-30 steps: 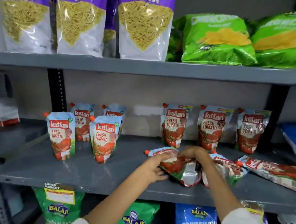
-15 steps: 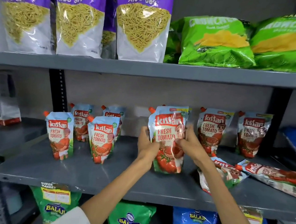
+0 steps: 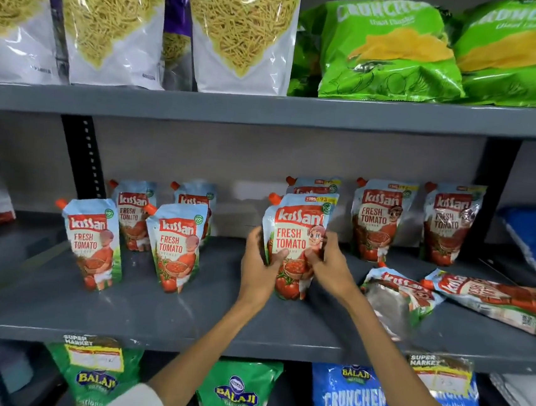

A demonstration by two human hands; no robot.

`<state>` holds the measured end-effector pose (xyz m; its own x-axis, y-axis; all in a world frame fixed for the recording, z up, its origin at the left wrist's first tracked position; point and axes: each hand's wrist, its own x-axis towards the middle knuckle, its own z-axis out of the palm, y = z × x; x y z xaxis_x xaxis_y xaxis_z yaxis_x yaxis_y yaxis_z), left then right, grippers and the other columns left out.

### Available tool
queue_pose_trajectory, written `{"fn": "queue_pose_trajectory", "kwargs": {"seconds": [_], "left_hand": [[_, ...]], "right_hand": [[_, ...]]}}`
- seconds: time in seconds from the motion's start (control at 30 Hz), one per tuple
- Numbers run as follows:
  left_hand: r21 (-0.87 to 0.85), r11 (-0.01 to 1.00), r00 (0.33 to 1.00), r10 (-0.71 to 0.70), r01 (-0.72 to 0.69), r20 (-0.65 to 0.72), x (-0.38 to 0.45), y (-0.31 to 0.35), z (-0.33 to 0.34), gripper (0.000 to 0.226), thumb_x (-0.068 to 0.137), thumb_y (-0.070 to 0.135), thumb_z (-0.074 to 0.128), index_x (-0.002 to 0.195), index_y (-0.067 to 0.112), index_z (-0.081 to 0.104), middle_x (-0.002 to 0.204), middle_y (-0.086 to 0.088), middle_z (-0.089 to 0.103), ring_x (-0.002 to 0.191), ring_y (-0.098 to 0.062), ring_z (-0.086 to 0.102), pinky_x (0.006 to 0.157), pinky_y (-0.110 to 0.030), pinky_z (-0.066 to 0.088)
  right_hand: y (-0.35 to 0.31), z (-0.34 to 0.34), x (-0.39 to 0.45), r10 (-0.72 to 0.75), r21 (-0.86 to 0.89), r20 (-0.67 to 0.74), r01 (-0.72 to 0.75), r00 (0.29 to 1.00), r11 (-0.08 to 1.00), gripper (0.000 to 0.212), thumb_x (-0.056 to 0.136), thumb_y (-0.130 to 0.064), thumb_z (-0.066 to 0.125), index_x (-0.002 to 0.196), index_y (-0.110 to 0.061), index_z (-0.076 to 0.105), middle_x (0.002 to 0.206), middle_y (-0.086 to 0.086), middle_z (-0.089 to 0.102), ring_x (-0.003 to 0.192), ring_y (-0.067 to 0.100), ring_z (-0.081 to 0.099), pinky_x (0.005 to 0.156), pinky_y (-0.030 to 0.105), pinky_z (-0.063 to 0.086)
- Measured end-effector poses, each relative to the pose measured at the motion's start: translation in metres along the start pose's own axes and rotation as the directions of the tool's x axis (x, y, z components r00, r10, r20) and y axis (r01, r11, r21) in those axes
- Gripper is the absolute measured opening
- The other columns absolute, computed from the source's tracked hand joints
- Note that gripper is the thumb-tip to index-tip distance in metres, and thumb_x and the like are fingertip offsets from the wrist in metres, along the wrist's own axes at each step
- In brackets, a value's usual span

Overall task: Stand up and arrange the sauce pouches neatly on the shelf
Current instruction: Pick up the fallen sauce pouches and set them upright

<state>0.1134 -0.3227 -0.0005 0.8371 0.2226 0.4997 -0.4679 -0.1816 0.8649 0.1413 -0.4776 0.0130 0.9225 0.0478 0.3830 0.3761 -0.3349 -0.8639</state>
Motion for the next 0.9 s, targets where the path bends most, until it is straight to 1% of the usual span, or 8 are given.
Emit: {"fn": "queue_pose_trajectory", "kwargs": {"seconds": [0.13,0.2,0.27,0.43,0.5,0.6,0.67,0.9], "left_hand": [[0.214,0.954,0.94,0.255,-0.207,-0.226,-0.025,0.01,0.007,0.043,0.088,0.024,0.072,0.125,0.025,0.05,0.128,0.007,0.049,0.117,-0.013,0.055,0.09,-0.031,0.056],[0.287,0.912,0.888,0.371,-0.293,-0.272,-0.037,0.019,0.015,0.036,0.088,0.026,0.07,0.119,0.025,0.051,0.124,0.008,0.047,0.114,-0.008,0.051,0.092,-0.022,0.049],[0.24,0.914,0.907,0.376,-0.328,-0.191,-0.043,0.028,0.027,0.025,0.089,0.03,0.066,0.111,0.026,0.053,0.113,0.011,0.055,0.101,-0.004,0.055,0.084,-0.01,0.045],[0.187,0.975,0.926,0.041,-0.118,0.375,-0.031,0.035,0.074,0.012,0.095,0.015,0.063,0.102,0.014,0.073,0.094,0.009,0.074,0.081,0.001,0.063,0.077,-0.019,0.053],[0.314,0.949,0.887,-0.132,-0.015,0.443,-0.021,0.034,0.098,0.019,0.097,0.018,0.06,0.102,0.008,0.076,0.102,-0.005,0.076,0.093,-0.016,0.069,0.08,-0.027,0.055],[0.373,0.846,0.728,-0.523,0.38,0.444,-0.009,0.034,0.131,0.037,0.096,0.047,0.057,0.096,0.012,0.068,0.08,-0.002,0.064,0.078,-0.018,0.065,0.055,-0.03,0.061],[0.399,0.754,0.612,-0.657,0.522,0.441,-0.004,0.039,0.147,0.058,0.087,0.058,0.064,0.118,0.009,0.061,0.084,-0.003,0.062,0.075,-0.016,0.063,0.049,-0.029,0.058],[0.409,0.63,0.393,-0.754,0.661,0.526,-0.005,0.054,0.16,0.07,0.078,0.038,0.083,0.135,0.01,0.056,0.129,-0.016,0.067,0.118,-0.032,0.066,0.094,-0.056,0.055]], "right_hand": [[-0.019,-0.038,-0.009,-0.121,-0.218,-0.266,0.062,0.956,0.974,0.019,0.092,-0.014,0.061,0.109,-0.013,0.053,0.089,-0.01,0.064,0.083,0.01,0.065,0.061,-0.002,0.043],[-0.024,-0.072,-0.015,-0.119,-0.367,-0.38,-0.032,0.917,0.93,0.002,0.093,-0.017,0.06,0.093,-0.016,0.06,0.084,-0.001,0.068,0.087,0.024,0.067,0.068,0.008,0.047],[-0.021,-0.108,-0.02,0.074,-0.478,-0.391,-0.271,0.917,0.836,0.026,0.095,-0.034,0.055,0.089,-0.01,0.063,0.091,0.017,0.07,0.09,0.035,0.066,0.075,0.031,0.049],[-0.004,-0.169,-0.038,0.675,-0.63,-0.163,-0.602,0.72,0.491,0.05,0.097,-0.05,0.044,0.073,-0.007,0.056,0.057,0.009,0.064,0.042,0.022,0.057,0.047,0.021,0.045],[0.008,-0.18,-0.04,0.746,-0.584,-0.135,-0.661,0.652,0.472,0.05,0.096,-0.052,0.043,0.077,-0.009,0.058,0.069,0.009,0.066,0.041,0.02,0.057,0.041,0.018,0.045],[0.03,-0.187,-0.04,0.819,-0.522,-0.115,-0.735,0.563,0.432,0.054,0.093,-0.057,0.048,0.096,-0.005,0.064,0.093,0.013,0.071,0.058,0.02,0.057,0.046,0.021,0.046],[0.043,-0.191,-0.037,0.802,-0.52,-0.114,-0.723,0.587,0.455,0.06,0.089,-0.062,0.049,0.108,-0.007,0.062,0.097,0.013,0.071,0.061,0.02,0.057,0.051,0.024,0.048],[0.06,-0.19,-0.031,0.702,-0.419,0.048,-0.623,0.711,0.66,0.046,0.089,-0.051,0.051,0.105,-0.009,0.06,0.094,0.014,0.07,0.075,0.028,0.067,0.071,0.036,0.061]]}}
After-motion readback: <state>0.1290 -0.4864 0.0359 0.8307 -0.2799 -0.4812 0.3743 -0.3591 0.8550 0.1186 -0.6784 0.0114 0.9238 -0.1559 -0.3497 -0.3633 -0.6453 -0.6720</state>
